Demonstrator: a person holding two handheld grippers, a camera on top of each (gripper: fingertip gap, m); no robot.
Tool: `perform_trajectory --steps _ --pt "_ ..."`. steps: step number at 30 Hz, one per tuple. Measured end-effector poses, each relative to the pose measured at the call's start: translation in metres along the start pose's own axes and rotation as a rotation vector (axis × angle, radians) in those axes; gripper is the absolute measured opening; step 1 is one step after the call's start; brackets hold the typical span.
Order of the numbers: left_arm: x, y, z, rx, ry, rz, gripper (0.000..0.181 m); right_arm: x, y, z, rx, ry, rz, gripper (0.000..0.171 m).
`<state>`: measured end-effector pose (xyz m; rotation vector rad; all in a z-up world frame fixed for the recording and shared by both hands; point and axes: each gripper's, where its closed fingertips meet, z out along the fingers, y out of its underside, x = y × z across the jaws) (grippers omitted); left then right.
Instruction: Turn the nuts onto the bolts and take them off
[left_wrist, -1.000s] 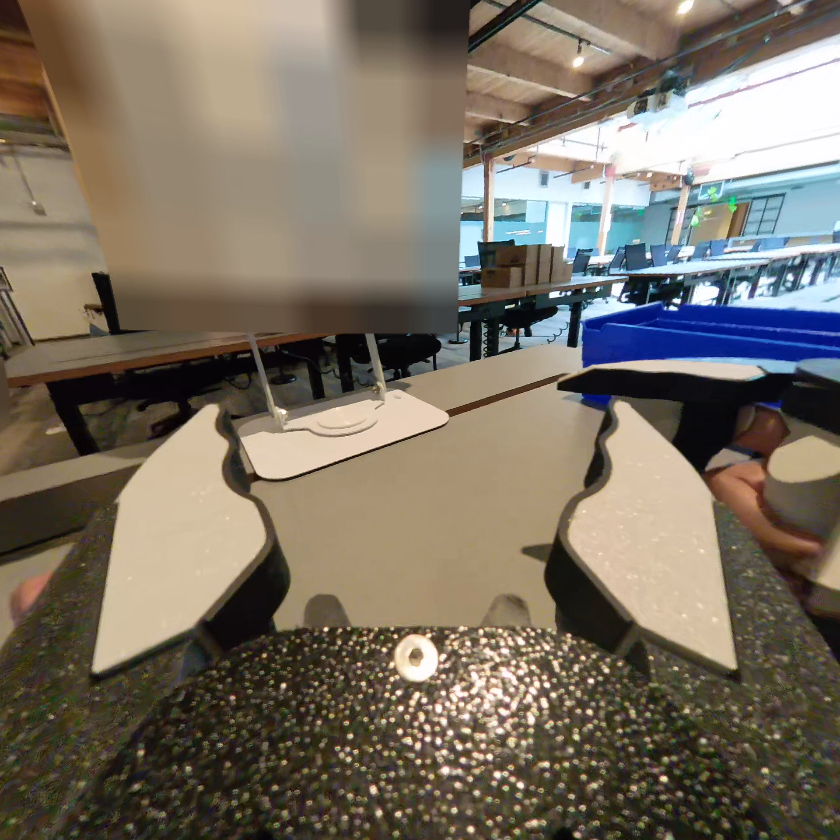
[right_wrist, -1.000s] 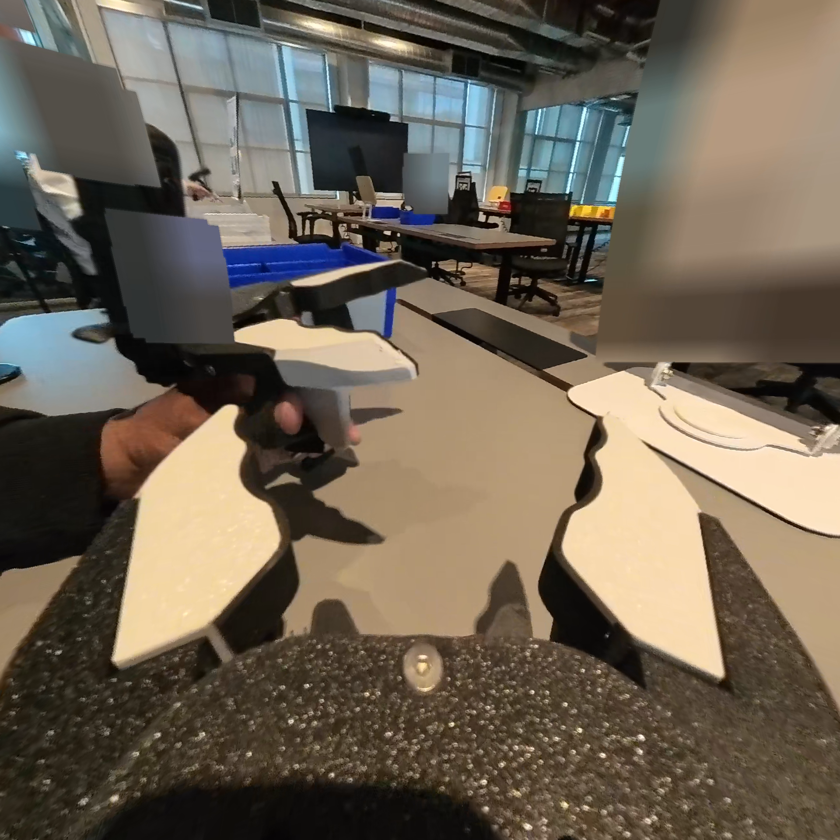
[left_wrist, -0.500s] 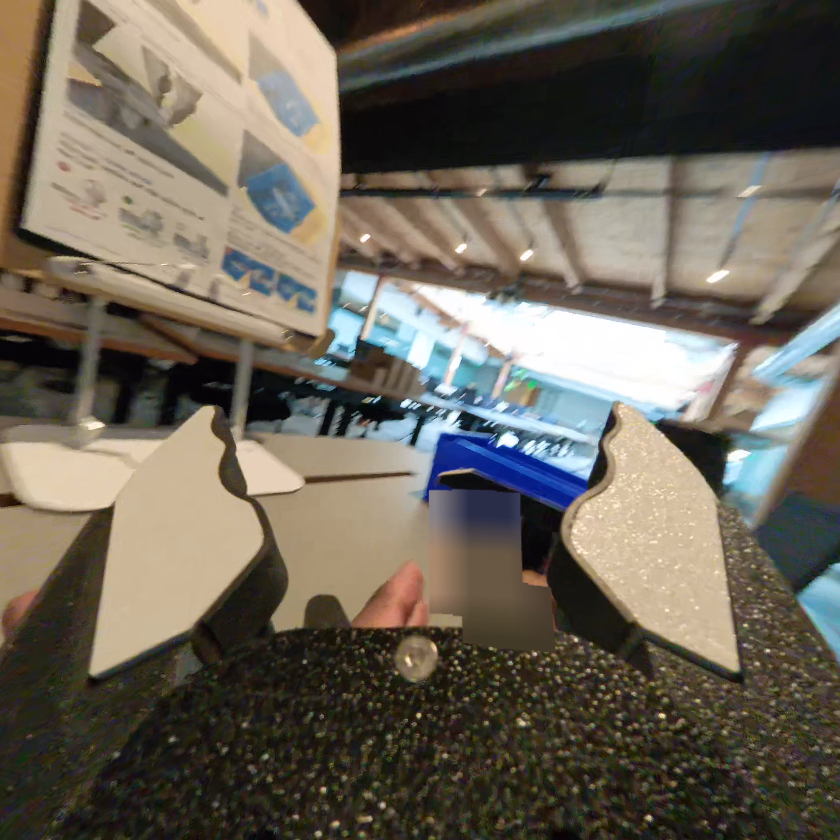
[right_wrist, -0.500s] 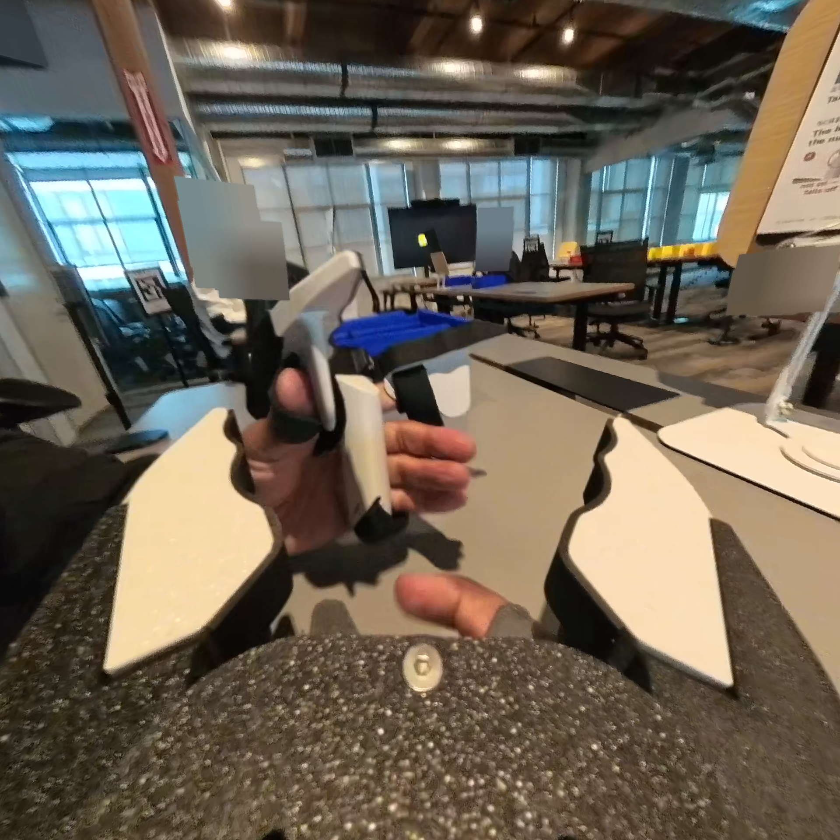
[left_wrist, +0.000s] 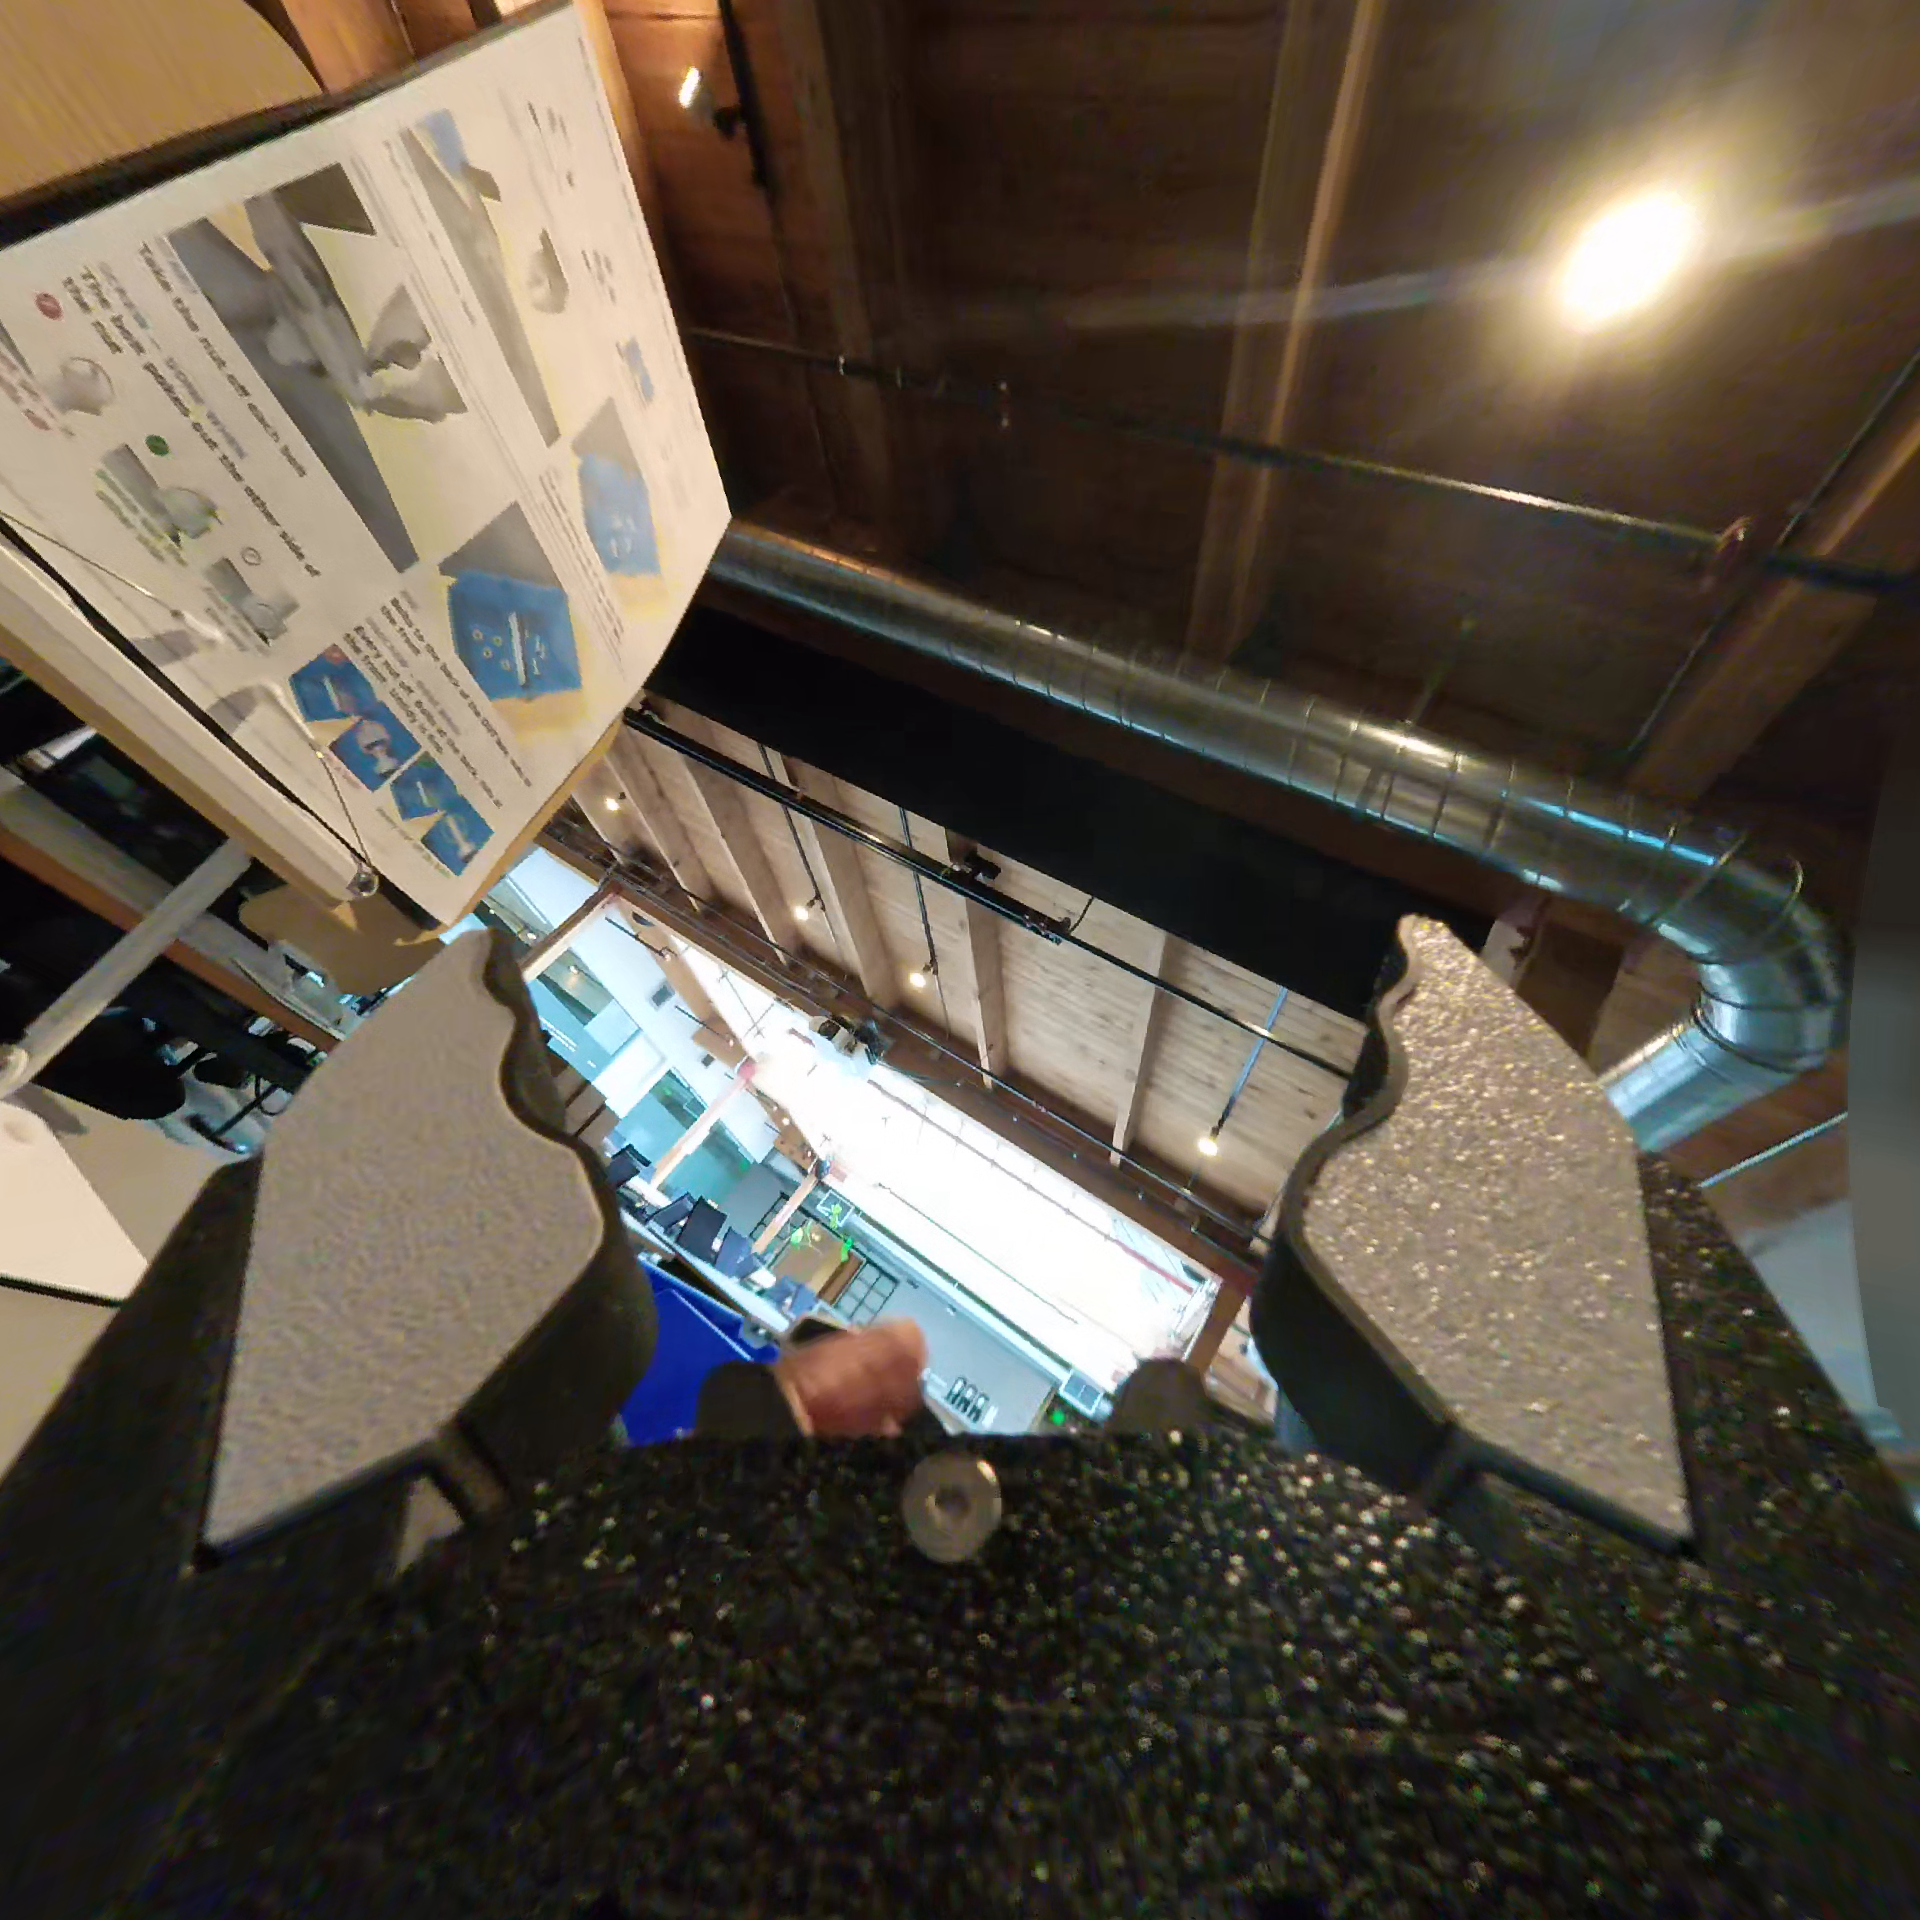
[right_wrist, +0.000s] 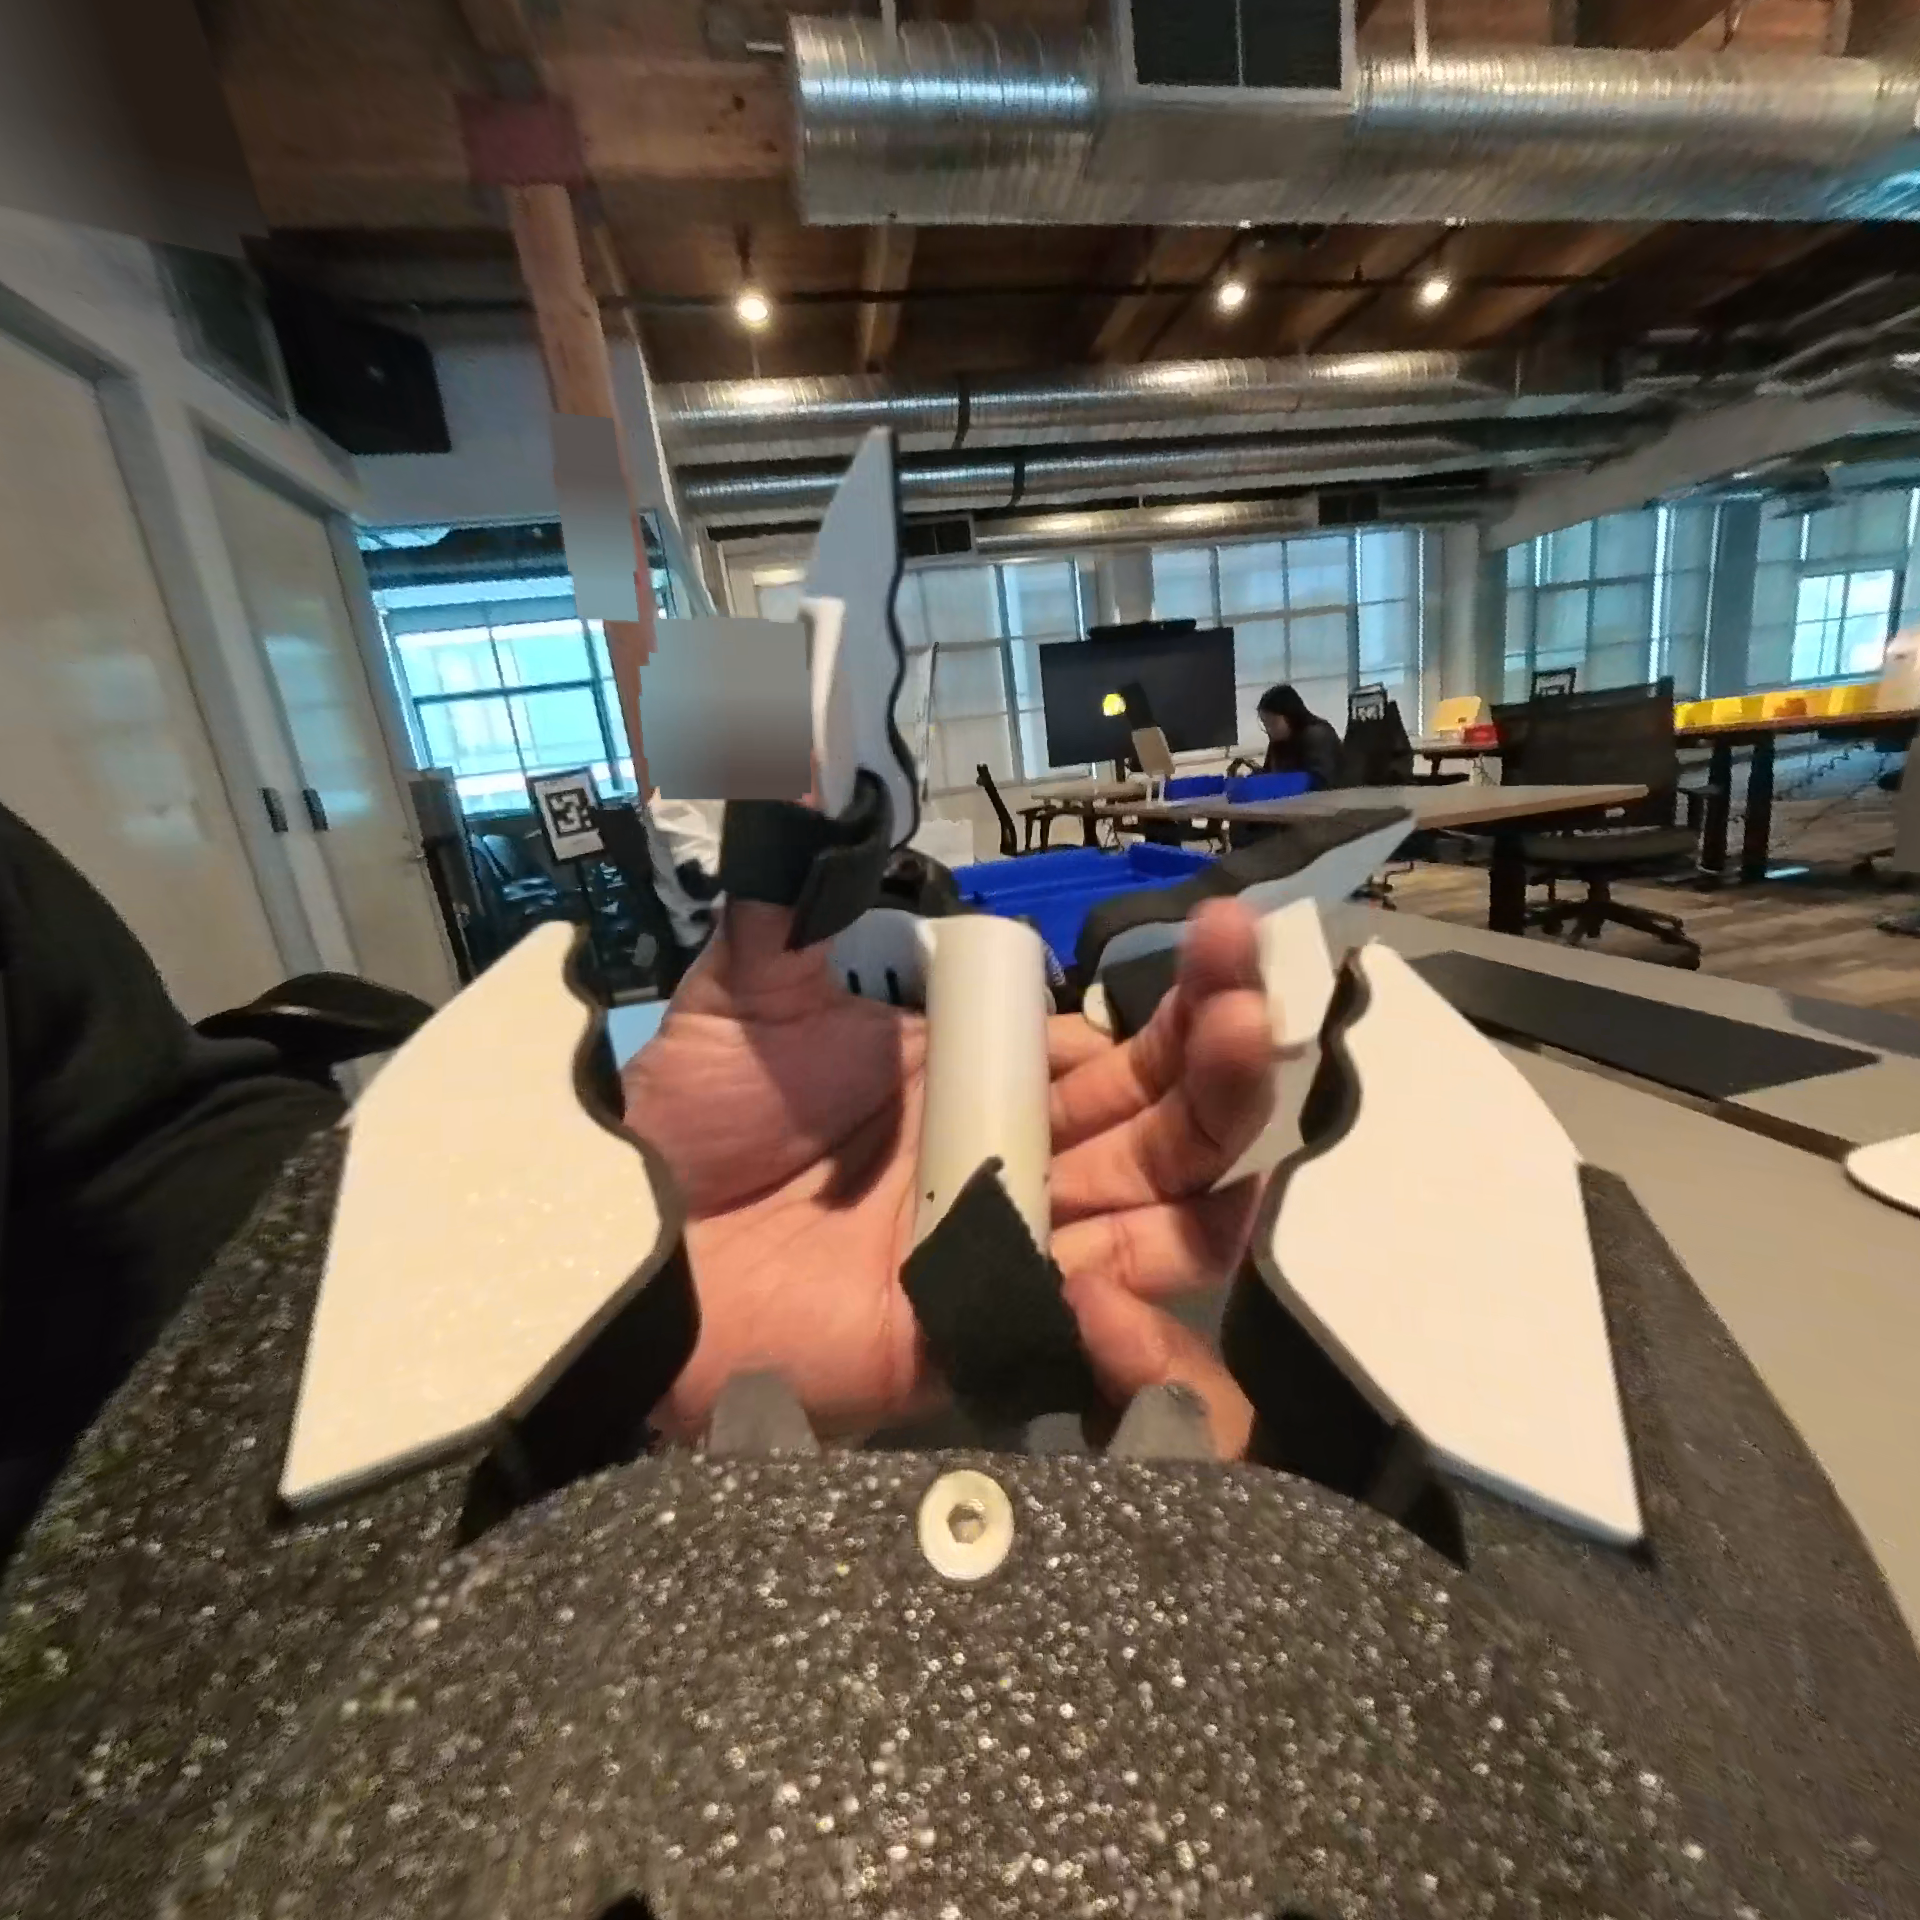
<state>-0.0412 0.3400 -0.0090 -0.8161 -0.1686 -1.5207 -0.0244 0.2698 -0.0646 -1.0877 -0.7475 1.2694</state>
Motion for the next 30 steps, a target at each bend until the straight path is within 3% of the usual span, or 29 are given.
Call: perform_trajectory --steps 11,18,25,30 --pt "0.002 -0.018 0.000 0.081 -0.005 -0.042 0.143 -0.021 -0.004 0.011 0.022 0.027 -0.186 0.134" --pt "0.001 0.019 0.003 -0.093 -0.034 -0.040 0.140 -0.016 0.001 0.013 0.002 -0.022 -0.018 0.124" --pt "0.004 0.014 0.001 -0.054 -0.022 -0.116 0.132 -0.019 -0.002 0.012 0.024 -0.043 0.004 0.119" --pt "0.015 0.015 0.005 -0.134 0.049 -0.171 0.121 -0.035 0.001 0.017 0.014 -0.067 -0.031 0.117"
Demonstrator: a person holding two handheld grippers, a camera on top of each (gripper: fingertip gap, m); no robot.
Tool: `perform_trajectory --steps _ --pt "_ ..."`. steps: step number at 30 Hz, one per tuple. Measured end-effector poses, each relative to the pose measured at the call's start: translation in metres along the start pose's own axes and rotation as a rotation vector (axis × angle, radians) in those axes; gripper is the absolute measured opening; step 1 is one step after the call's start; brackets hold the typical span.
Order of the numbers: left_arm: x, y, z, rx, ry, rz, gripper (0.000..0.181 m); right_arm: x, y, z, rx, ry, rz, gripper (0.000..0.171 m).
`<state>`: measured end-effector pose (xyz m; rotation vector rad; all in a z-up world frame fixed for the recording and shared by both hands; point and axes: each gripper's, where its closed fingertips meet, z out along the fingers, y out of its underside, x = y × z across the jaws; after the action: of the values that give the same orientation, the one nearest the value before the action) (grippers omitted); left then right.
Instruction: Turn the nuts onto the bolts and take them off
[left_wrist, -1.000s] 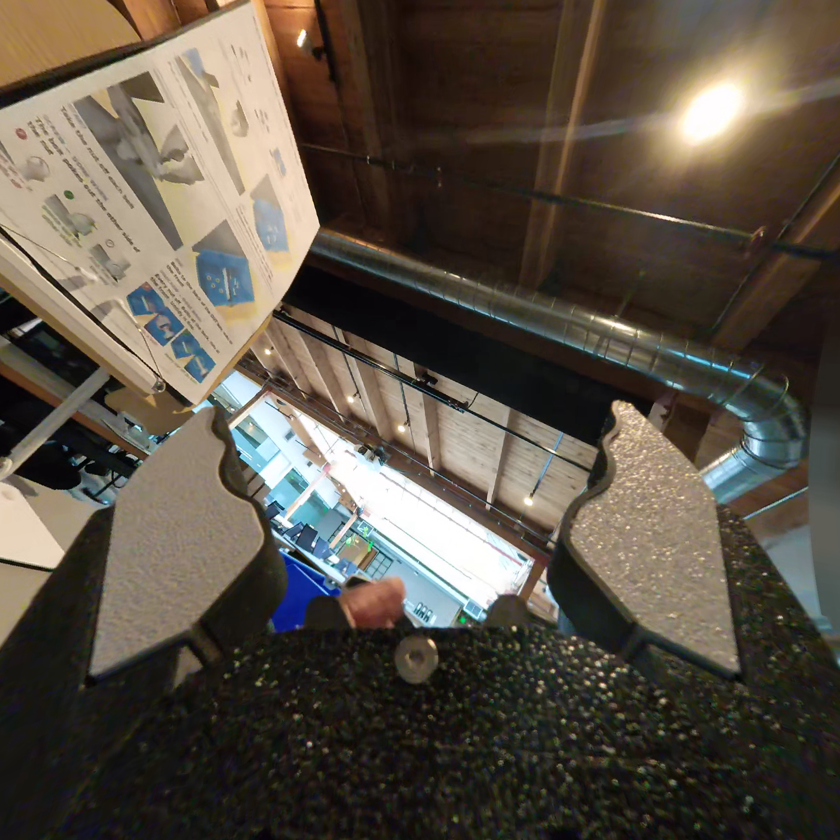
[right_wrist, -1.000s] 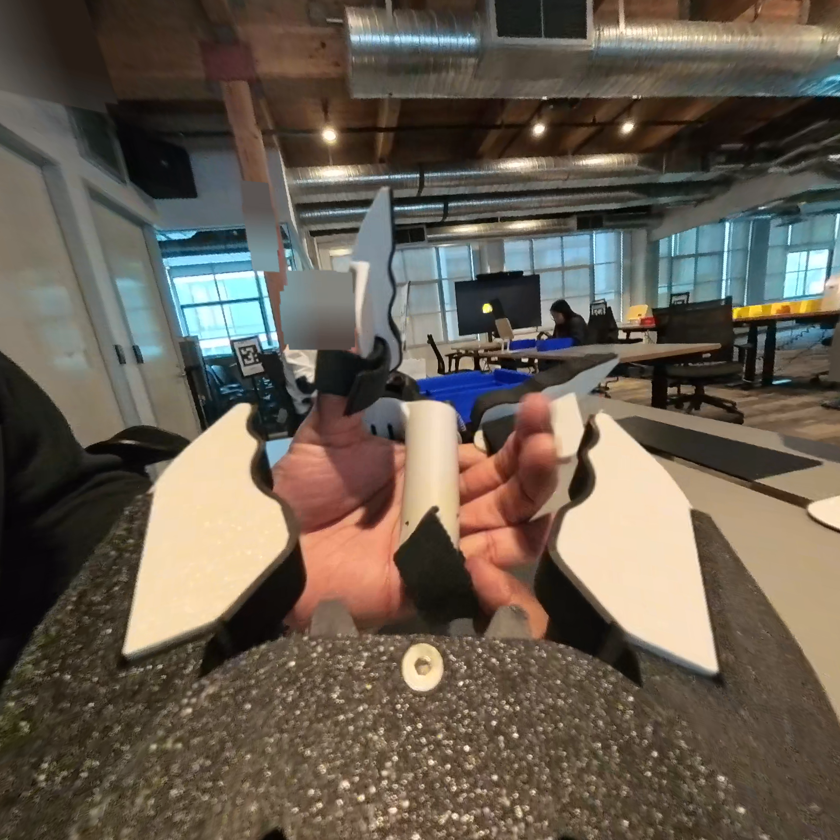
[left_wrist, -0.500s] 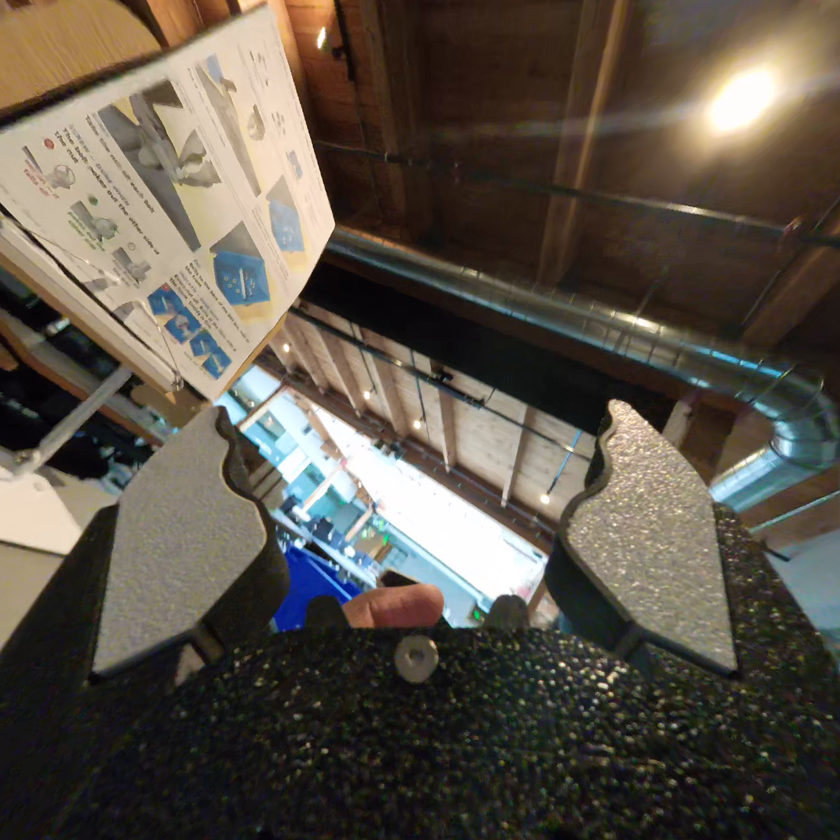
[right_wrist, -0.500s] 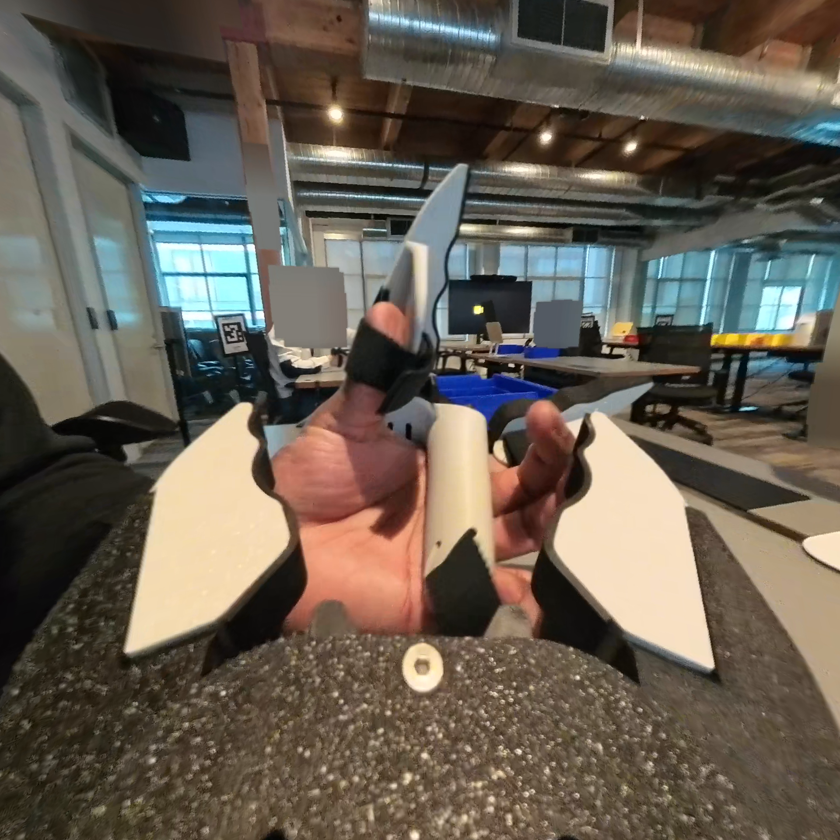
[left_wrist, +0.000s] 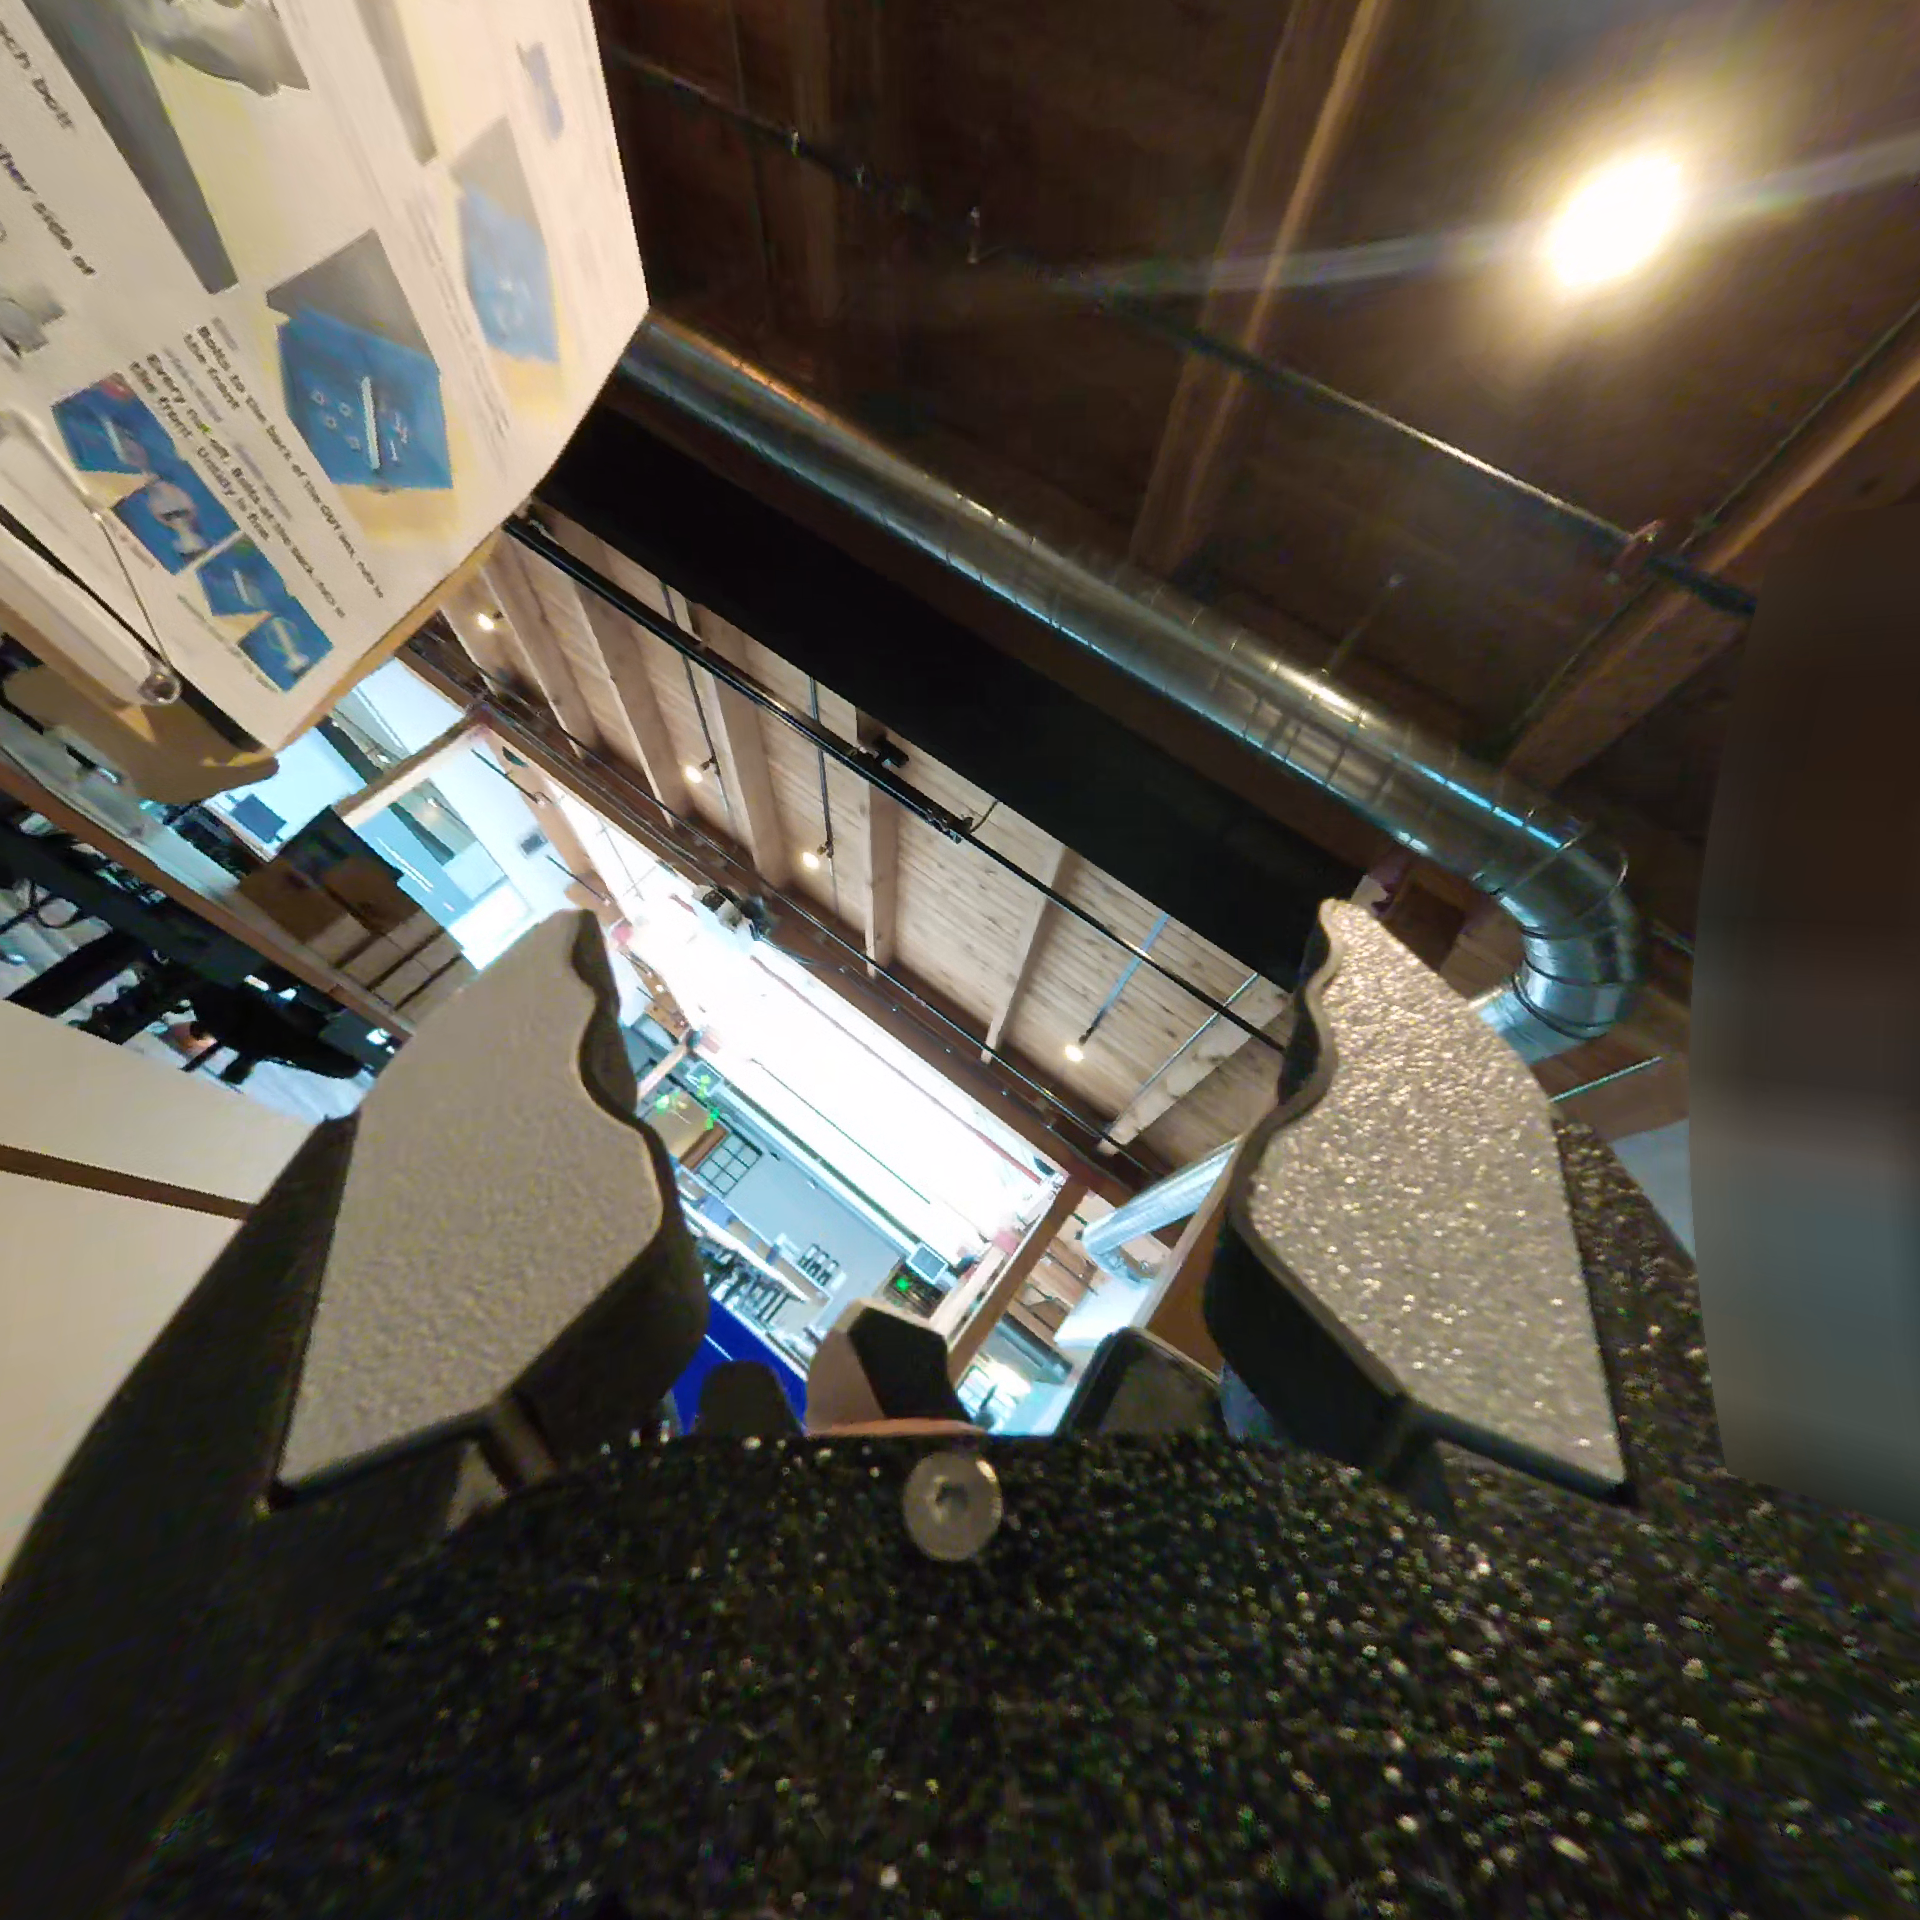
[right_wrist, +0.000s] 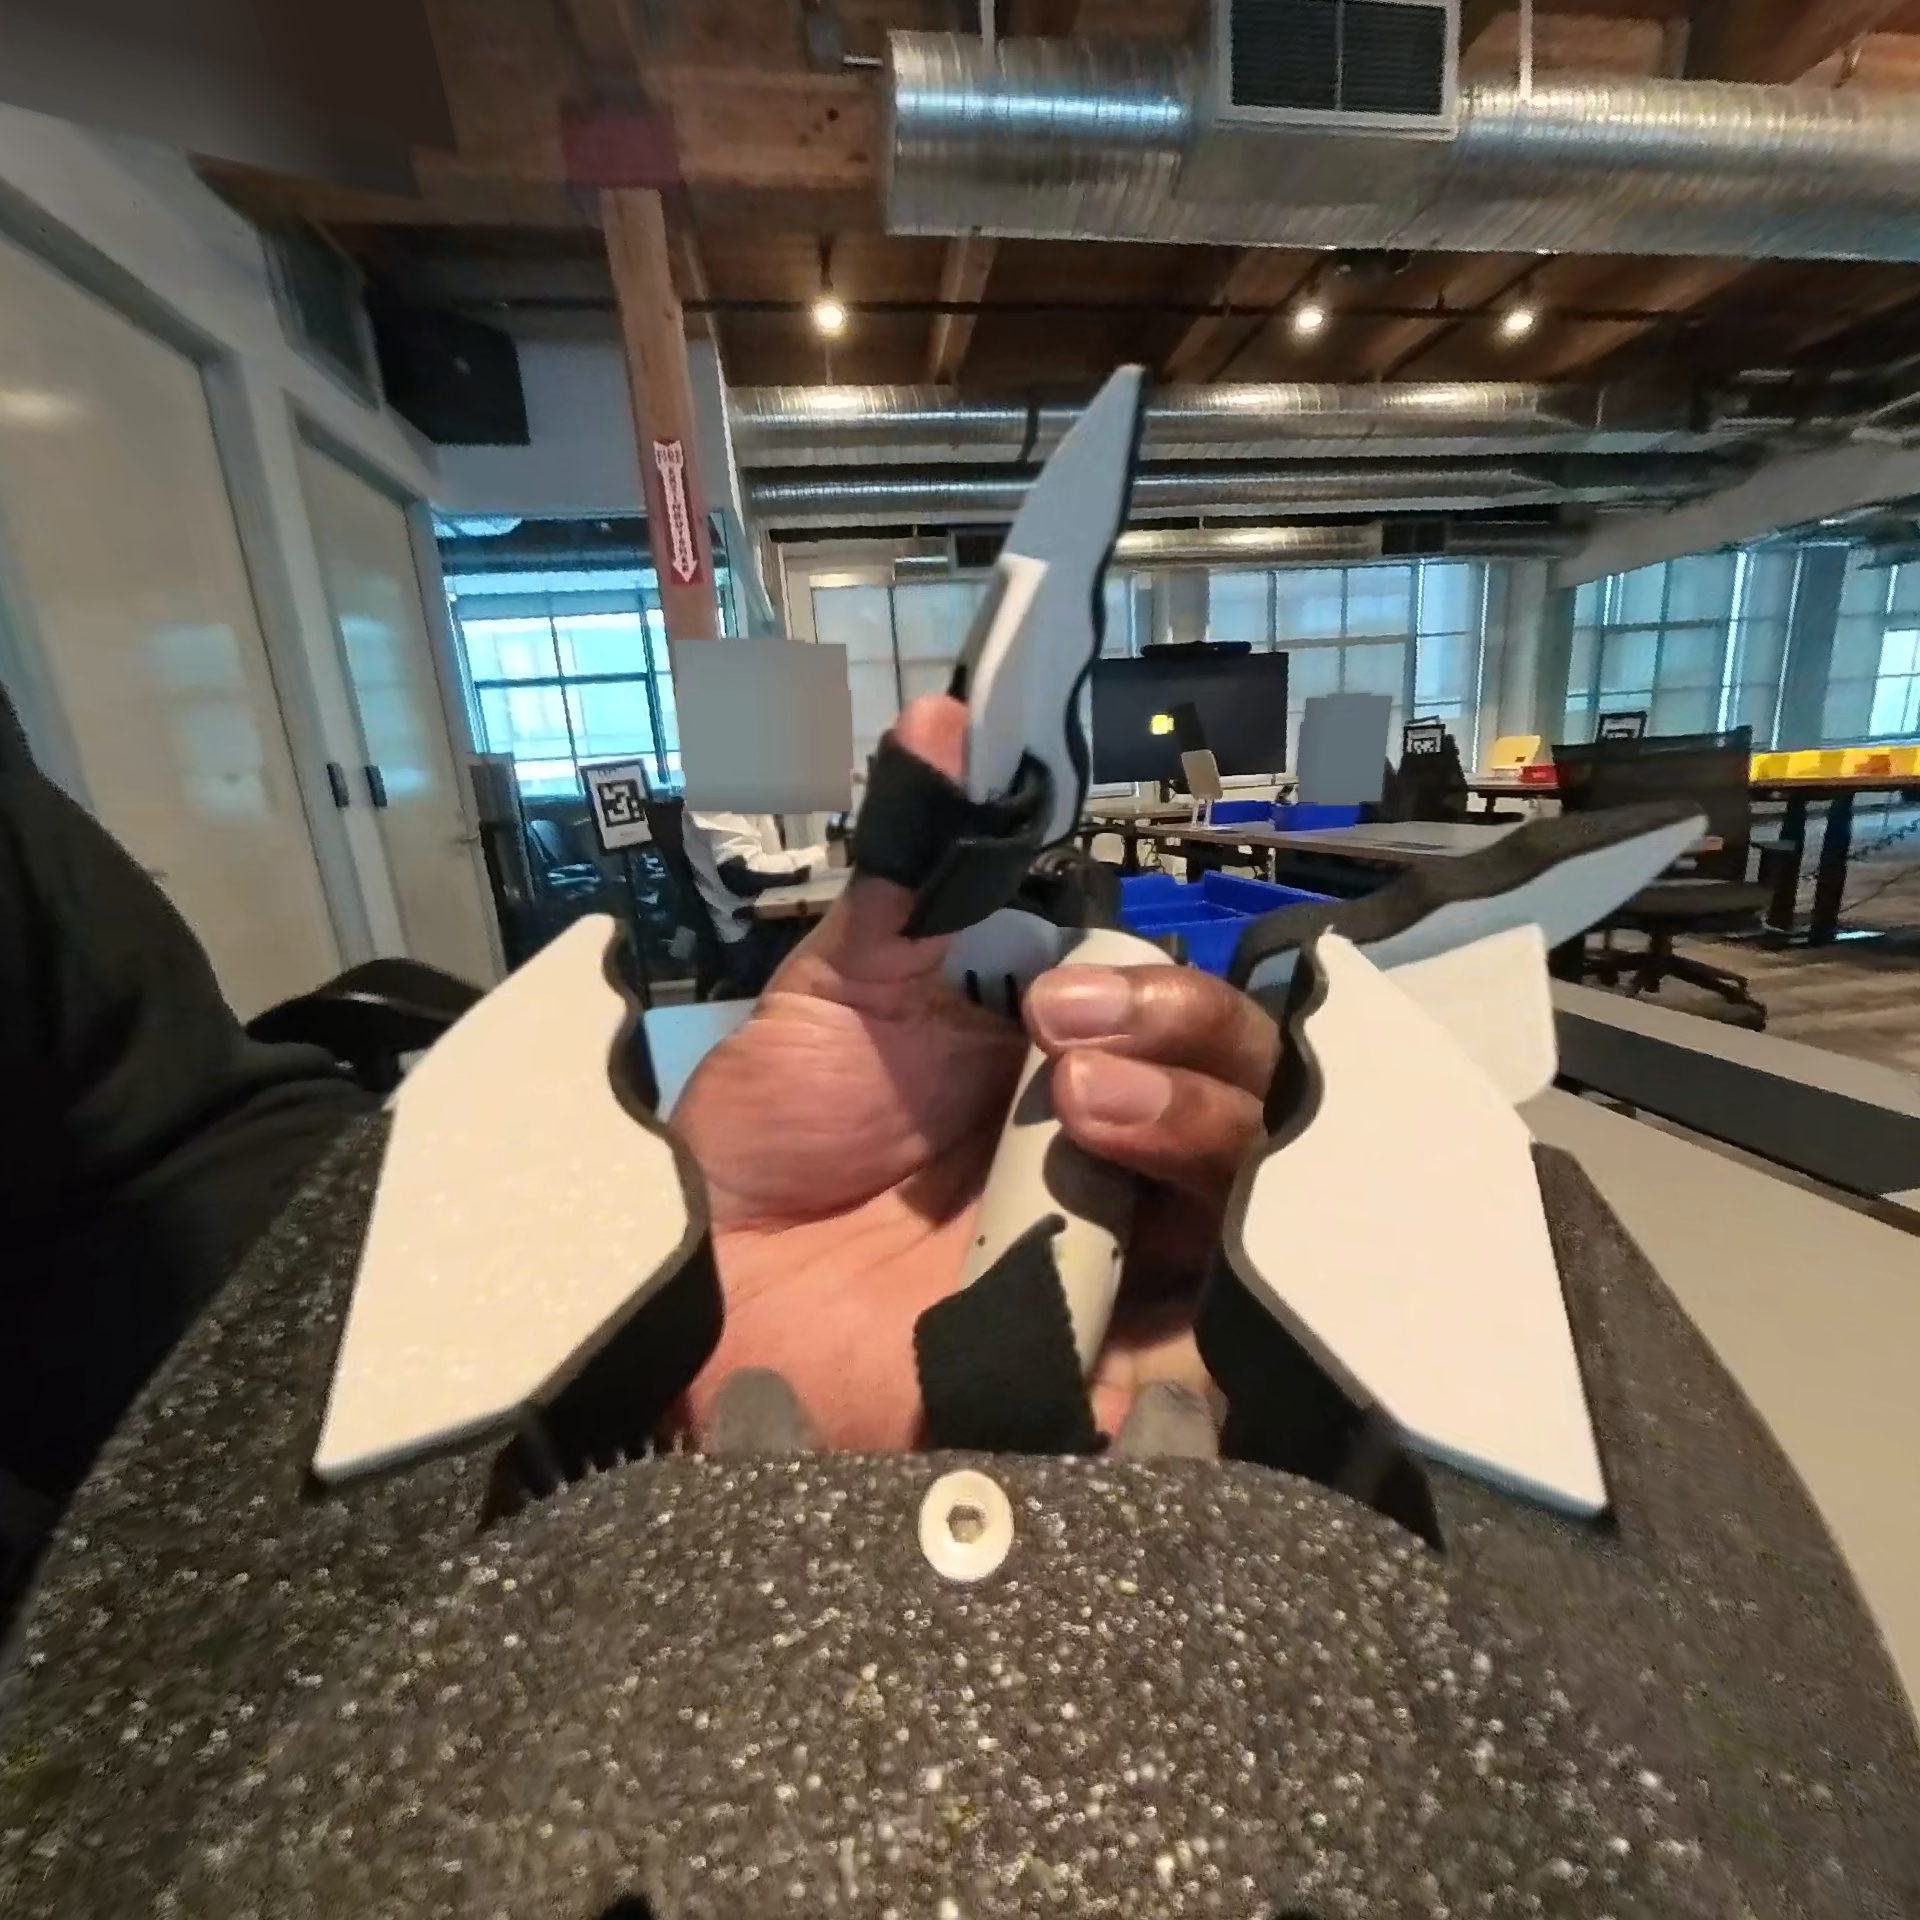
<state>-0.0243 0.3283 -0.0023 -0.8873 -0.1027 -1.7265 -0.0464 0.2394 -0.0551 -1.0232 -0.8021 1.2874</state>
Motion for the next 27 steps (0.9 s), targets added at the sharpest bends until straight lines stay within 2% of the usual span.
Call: perform_trajectory --steps 5,11,17,24,27 --pt "-0.005 -0.006 -0.007 0.040 0.014 -0.073 0.123 0.002 0.001 -0.002 0.016 0.004 0.053 0.115" --pt "0.010 -0.008 -0.005 0.041 0.085 -0.108 0.131 -0.004 -0.010 -0.004 0.065 -0.002 0.003 0.106" --pt "0.010 -0.012 -0.007 0.079 0.111 -0.199 0.135 -0.011 -0.013 -0.003 0.062 -0.007 -0.039 0.104" --pt "0.015 -0.001 -0.005 -0.015 0.079 -0.075 0.129 -0.011 0.005 0.004 -0.013 -0.003 0.021 0.124" --pt "0.007 -0.008 -0.007 -0.006 0.027 0.015 0.126 -0.019 0.011 0.009 -0.034 -0.033 0.041 0.144"
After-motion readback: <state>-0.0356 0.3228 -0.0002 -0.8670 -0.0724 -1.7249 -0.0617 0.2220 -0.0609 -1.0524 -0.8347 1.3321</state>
